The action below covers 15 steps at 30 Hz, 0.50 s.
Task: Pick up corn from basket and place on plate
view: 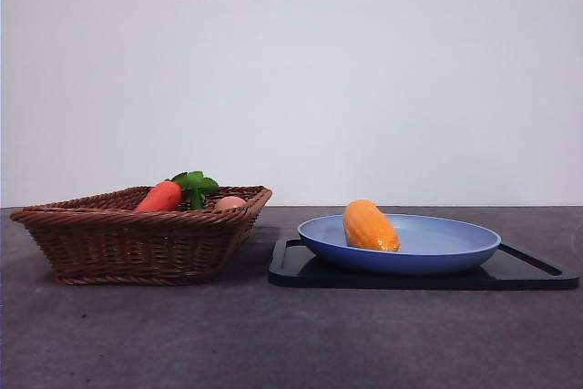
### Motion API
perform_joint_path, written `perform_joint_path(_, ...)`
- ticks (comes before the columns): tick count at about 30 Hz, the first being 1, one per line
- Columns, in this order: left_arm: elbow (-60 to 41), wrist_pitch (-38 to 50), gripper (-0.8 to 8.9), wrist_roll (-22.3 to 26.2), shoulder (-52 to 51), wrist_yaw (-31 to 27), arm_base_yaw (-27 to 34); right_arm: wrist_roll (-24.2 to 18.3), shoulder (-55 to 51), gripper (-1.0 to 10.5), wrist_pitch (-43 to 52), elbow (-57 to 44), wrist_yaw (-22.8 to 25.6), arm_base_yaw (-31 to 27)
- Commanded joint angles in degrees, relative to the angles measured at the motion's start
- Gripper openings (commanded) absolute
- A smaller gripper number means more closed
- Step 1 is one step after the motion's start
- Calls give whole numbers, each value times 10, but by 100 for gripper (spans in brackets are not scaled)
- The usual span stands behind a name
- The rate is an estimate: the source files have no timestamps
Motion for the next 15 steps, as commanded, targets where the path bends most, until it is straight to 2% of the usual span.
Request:
perform_joint_path(1,-8,-27,4,-3,0,4,2,6,-51,2,81,-74,6,-27)
perform_joint_path(3,-8,-27,4,-3,0,4,2,6,-92,2,133,-131,17,-39)
perform_joint_path(8,-8,-27,4,-3,0,4,2,19,-196,2,218,-267,91,-44)
perform_joint_path(15,-8,-27,4,-3,0,4,2,65,-309,2,292,-410,123,-43)
